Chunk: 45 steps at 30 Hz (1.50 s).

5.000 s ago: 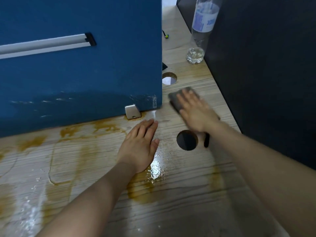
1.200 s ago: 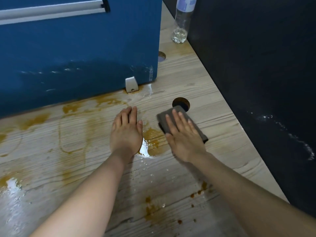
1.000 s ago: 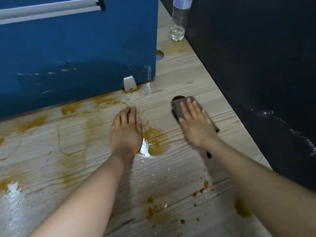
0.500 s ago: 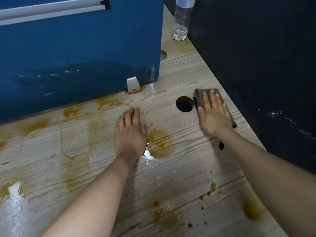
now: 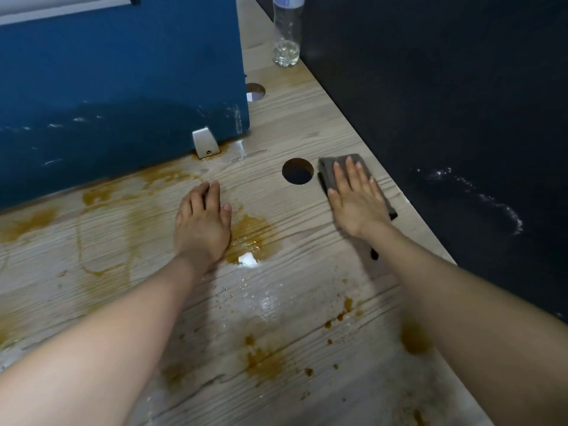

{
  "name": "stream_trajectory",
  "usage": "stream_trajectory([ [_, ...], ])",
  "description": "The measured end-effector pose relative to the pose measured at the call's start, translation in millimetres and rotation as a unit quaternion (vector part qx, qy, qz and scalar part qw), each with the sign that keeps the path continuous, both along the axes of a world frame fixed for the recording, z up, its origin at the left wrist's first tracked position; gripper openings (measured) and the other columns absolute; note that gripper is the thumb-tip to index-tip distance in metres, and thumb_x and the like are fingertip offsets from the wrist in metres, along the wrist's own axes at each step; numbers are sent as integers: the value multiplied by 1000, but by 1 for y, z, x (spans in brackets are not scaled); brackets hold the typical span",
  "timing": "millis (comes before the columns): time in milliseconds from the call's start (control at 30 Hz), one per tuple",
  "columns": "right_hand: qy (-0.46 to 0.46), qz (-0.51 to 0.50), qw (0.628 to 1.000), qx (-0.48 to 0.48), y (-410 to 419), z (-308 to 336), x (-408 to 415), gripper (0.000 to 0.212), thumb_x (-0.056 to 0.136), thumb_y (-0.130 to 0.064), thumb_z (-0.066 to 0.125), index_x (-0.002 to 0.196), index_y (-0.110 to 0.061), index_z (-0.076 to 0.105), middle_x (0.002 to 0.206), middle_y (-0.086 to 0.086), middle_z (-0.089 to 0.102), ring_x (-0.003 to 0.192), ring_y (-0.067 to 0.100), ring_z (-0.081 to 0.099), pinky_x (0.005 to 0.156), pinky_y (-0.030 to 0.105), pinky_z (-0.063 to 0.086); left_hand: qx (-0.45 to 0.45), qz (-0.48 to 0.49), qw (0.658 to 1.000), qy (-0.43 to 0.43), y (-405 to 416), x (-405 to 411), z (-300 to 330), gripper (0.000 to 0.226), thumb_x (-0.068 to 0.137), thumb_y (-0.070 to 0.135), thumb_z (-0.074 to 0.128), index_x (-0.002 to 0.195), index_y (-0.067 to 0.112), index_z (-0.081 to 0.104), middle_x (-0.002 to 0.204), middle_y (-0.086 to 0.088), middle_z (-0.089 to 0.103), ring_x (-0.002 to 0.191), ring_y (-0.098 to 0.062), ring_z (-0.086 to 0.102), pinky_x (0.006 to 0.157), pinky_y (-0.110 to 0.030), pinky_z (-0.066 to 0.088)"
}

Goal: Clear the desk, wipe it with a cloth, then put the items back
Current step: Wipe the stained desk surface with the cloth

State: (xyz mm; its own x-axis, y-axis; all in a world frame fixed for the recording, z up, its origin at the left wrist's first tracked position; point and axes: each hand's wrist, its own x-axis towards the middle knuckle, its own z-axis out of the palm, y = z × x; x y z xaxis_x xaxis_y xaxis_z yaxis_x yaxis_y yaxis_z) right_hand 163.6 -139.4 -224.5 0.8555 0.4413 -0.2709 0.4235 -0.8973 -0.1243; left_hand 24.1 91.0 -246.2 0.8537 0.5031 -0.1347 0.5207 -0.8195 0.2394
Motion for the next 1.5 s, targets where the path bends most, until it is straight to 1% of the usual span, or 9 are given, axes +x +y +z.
stream_trajectory([
  [167,0,39,999,38,-39,3,-66,56,102,-39,9,148,-23,-18,154,1,-26,142,15,-22,110,29,-17,37,-14,995,-87,-32,11,26,48,99,30,34,142,8,33,140,-15,36,130,-31,30,113,-40,20],
  [267,14,28,999,32,-51,5,-71,56,101,-39,10,148,-23,-18,154,0,-26,143,13,-21,111,29,-16,16,-115,986,-119,-80,13,32,45,98,25,39,139,7,39,136,-13,43,125,-29,38,107,-39,29],
  [367,6,11,999,30,-43,3,-48,56,101,-39,10,149,-24,-15,155,0,-25,143,13,-20,112,30,-14,-14,-184,977,-106,-118,14,19,45,99,25,36,141,8,38,137,-10,42,127,-25,37,108,-35,29],
  [500,-15,-6,1000,25,-29,-2,5,56,102,-37,13,150,-22,-10,157,2,-20,144,15,-16,115,32,-10,-12,-175,979,-101,-131,19,-1,46,99,27,30,138,6,42,131,-12,48,120,-26,44,102,-35,38],
  [733,-17,15,999,28,-3,-4,69,56,102,-37,16,151,-20,-7,157,2,-17,145,15,-13,117,31,-8,21,-171,979,-109,-130,18,-9,47,98,27,29,139,7,42,129,-9,47,117,-22,40,100,-33,41],
  [867,-2,43,998,38,-20,-1,56,57,102,-36,16,150,-18,-9,157,3,-19,145,16,-14,117,31,-9,17,-167,980,-103,-133,16,-8,47,99,27,28,139,7,41,130,-9,47,117,-23,40,99,-34,41],
  [1067,8,25,999,18,-92,5,-14,59,102,-38,16,150,-20,-12,156,1,-22,144,13,-17,116,30,-10,20,-166,982,-90,-133,16,-6,49,99,28,25,142,7,37,132,-9,45,119,-23,39,101,-34,39],
  [1367,22,12,999,21,-32,1,44,59,102,-39,17,150,-19,-12,156,3,-23,144,14,-18,116,31,-11,22,-163,983,-80,-133,16,-6,47,100,26,28,145,11,31,137,-4,40,123,-20,35,103,-31,36],
  [1500,11,33,999,34,-68,4,12,59,102,-38,19,150,-19,-11,156,2,-22,144,14,-17,115,31,-11,15,-164,983,-84,-133,16,-6,48,100,26,29,145,10,32,137,-6,41,123,-21,35,103,-32,36],
])
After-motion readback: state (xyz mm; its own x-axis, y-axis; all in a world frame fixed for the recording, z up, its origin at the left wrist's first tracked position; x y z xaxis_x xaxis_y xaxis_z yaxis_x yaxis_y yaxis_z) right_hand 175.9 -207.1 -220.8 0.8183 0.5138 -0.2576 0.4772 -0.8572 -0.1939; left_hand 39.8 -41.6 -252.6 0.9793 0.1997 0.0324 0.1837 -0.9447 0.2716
